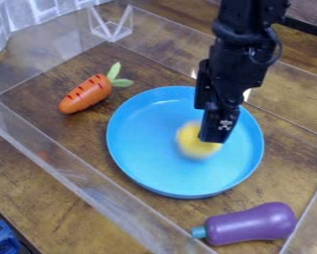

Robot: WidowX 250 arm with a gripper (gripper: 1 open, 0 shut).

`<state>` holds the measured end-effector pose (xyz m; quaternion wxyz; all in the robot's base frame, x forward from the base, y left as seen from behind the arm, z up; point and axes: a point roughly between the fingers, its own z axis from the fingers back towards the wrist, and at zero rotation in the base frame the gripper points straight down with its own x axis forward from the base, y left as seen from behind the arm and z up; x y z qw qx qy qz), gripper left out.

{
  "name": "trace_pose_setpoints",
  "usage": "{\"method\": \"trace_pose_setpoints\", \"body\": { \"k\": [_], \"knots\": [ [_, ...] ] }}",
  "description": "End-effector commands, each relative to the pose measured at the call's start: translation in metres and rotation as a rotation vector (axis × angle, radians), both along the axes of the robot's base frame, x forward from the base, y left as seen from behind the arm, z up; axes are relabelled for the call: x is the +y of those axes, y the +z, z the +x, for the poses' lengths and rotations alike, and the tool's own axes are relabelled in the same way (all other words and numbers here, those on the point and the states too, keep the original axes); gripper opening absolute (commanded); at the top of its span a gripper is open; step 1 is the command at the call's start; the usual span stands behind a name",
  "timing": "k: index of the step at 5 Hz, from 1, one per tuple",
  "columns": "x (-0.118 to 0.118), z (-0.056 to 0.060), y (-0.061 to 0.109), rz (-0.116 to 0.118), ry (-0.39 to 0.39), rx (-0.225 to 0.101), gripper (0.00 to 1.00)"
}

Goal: Put the lemon on the blue tray

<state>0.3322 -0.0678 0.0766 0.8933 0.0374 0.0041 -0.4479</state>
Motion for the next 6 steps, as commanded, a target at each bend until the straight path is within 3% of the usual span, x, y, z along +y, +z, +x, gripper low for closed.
{"method": "trace_pose_setpoints", "body": {
  "k": [1,2,5,6],
  "knots": [
    [-0.001,0.009,0.008,-0.018,0.062,-0.046,1.00],
    [-0.008,0.010,-0.007,-0.013,0.097,-0.042,1.00],
    [-0.002,0.018,-0.038,-0.010,0.087,-0.027,1.00],
    [-0.009,0.022,-0.034,-0.007,0.088,-0.023,1.00]
  ]
}}
